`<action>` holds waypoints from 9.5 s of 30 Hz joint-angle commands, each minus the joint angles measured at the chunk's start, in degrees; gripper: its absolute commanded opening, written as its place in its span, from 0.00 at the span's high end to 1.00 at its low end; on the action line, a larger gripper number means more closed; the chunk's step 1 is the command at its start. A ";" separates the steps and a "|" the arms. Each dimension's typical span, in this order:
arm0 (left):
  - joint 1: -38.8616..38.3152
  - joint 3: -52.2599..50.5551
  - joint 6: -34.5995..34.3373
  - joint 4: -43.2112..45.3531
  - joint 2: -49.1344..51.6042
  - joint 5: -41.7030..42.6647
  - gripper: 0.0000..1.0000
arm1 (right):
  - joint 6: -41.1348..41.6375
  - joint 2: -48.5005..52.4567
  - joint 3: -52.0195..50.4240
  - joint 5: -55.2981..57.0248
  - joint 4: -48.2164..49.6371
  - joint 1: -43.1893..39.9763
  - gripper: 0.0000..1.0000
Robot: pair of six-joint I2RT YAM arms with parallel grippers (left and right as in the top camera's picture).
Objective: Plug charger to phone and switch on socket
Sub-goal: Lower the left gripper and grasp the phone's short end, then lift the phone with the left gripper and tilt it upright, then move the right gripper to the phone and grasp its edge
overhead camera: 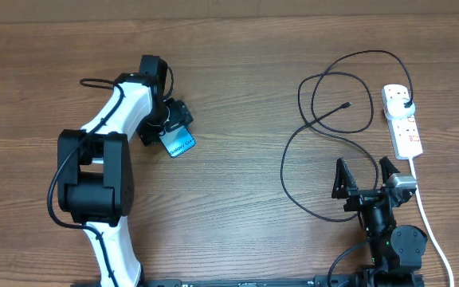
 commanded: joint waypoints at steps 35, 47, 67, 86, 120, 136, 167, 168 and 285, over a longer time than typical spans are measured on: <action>-0.57 5.25 0.20 -9.14 14.69 -2.97 0.16 | 0.22 -0.55 -0.61 0.11 0.22 -0.13 0.00; -0.66 7.50 3.69 -7.72 14.64 -2.99 0.23 | 0.22 -0.55 -0.61 0.11 0.22 -0.13 0.00; -0.68 15.23 4.96 -17.75 14.62 -2.71 0.28 | 0.22 -0.55 -0.61 0.11 0.22 -0.13 0.00; -3.02 15.30 8.37 -19.26 14.62 0.24 0.29 | 0.22 -0.55 -0.61 0.11 0.22 -0.13 0.00; -3.02 24.22 16.09 -32.44 14.62 7.17 0.30 | 0.22 -0.55 -0.61 0.11 0.22 -0.13 0.00; -3.02 27.30 21.07 -38.95 14.62 12.63 0.32 | 0.22 -0.55 -0.61 0.11 0.22 -0.13 0.00; -3.02 27.34 27.65 -46.12 14.62 19.10 0.33 | 0.22 -0.55 -0.61 0.11 0.22 -0.13 0.00; -3.02 27.34 27.67 -46.07 14.62 19.85 0.33 | 0.22 -0.55 -0.61 0.11 0.22 -0.13 0.00; -3.06 27.34 29.57 -47.39 14.62 50.21 0.34 | 36.46 71.63 36.92 10.64 10.78 46.82 0.00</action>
